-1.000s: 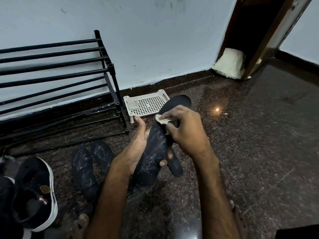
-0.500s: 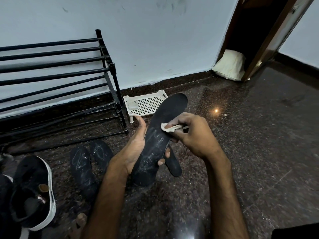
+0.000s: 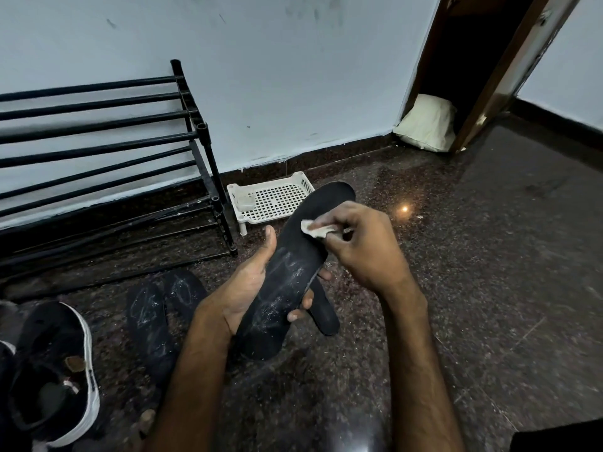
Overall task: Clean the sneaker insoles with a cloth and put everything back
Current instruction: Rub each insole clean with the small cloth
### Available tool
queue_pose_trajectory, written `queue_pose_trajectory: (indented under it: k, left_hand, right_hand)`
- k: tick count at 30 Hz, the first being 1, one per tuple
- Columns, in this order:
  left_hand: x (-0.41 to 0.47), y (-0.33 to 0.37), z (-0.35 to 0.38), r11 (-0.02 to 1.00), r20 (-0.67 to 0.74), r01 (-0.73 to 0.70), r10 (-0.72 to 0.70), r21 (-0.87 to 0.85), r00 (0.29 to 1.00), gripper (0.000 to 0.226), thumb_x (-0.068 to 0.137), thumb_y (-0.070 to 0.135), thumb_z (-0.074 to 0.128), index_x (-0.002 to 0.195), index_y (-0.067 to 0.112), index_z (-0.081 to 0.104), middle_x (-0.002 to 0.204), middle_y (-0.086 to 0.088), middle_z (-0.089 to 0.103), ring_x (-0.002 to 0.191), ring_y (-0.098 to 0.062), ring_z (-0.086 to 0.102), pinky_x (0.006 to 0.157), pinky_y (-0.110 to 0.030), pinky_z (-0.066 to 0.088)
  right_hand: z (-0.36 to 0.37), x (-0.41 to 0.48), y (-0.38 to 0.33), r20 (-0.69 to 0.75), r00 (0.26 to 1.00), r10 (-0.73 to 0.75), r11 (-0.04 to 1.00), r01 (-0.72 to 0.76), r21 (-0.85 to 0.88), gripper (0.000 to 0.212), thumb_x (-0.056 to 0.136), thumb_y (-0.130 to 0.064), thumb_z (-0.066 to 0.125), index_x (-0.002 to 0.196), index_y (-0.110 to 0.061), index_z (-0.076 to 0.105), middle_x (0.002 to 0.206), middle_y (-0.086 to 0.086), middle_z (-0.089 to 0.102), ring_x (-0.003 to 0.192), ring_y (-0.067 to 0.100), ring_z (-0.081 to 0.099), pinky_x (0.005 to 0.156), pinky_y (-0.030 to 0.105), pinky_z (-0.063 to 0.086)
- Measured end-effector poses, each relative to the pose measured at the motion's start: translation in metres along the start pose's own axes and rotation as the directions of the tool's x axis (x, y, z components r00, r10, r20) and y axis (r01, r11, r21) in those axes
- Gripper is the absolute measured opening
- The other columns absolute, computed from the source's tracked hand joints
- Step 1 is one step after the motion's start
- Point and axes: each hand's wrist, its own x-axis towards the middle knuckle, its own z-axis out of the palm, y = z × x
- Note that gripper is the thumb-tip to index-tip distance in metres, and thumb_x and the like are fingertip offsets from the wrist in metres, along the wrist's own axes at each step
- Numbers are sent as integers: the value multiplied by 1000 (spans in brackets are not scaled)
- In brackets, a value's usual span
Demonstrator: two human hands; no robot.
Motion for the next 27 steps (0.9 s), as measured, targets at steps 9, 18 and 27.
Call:
queue_pose_trajectory:
  k: [9,18,27]
  left_hand:
    - [0,-2,5,999,22,32,-32,-9,999,89,97,69,18,128,-8,52,101,-26,66,60,-26,61,48,-28,48]
    - [0,-7,-2,998,70,58,-56,-21,996,87,98,67,17,136,-4,50,123,-29,56,68,-27,63,49,-29,52]
    - [-1,-8,-16,999,-180,-19,24,29,983,77,95,68,31,116,3,67,108,-23,65,72,-28,67,57,-33,55]
  right_hand:
    - [-1,-3,3,71,996,55,994,-61,91,14,83,-6,74,94,-14,75,94,-9,66,78,1,62,65,10,49]
    - [7,5,31,-529,841,114,985,-167,-53,23,84,2,67,102,-11,73,100,-1,67,85,2,59,79,-1,42]
    - [19,-11,48,-359,743,565,685,-181,705,11,88,-8,70,95,-17,68,85,0,71,72,6,63,64,25,50]
